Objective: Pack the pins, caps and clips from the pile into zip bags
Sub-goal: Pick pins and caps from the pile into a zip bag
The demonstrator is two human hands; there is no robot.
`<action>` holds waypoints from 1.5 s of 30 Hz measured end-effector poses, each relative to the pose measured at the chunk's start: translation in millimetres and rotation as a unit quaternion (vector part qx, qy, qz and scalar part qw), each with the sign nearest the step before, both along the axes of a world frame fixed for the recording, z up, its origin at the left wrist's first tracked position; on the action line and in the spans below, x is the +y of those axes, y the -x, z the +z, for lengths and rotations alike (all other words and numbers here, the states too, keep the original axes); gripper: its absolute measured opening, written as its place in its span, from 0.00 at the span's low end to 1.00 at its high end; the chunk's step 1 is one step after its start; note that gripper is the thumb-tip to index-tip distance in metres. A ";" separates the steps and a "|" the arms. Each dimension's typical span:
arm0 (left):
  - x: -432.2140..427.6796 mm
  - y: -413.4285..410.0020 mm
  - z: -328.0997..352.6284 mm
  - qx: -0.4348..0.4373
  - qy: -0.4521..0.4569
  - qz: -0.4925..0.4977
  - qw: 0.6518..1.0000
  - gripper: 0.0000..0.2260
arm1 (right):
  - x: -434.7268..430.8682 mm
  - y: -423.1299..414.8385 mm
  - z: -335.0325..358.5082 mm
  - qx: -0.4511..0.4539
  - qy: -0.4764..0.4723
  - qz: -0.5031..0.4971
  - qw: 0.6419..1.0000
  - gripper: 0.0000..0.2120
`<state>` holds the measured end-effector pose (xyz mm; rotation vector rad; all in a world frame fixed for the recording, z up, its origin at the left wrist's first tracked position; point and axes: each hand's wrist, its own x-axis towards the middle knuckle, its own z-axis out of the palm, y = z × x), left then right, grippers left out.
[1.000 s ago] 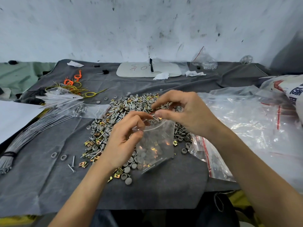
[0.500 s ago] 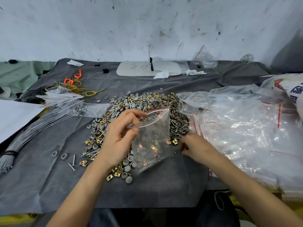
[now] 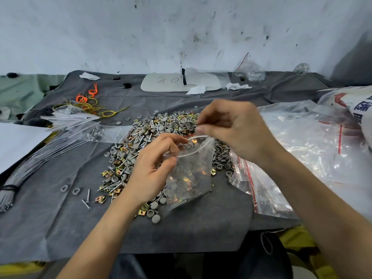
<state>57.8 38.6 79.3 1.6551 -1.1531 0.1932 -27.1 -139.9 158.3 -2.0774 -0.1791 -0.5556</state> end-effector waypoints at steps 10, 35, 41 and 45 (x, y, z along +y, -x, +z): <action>7.1 -3.7 -1.5 0.014 0.007 0.025 1.000 0.13 | -49.8 -19.8 -60.7 0.190 0.095 -0.212 0.954 0.03; 0.3 -0.1 -1.2 -0.028 -0.012 0.015 0.999 0.10 | -3.2 -6.2 -11.1 0.045 0.091 -0.004 0.995 0.04; 6.5 -1.0 -1.5 -0.012 0.005 0.031 0.999 0.10 | -47.0 -25.2 -61.8 0.085 0.046 -0.216 0.972 0.07; 8.9 -1.4 -2.2 -0.005 0.009 0.031 0.999 0.13 | -56.6 -31.9 -131.0 0.290 0.249 -0.172 0.908 0.09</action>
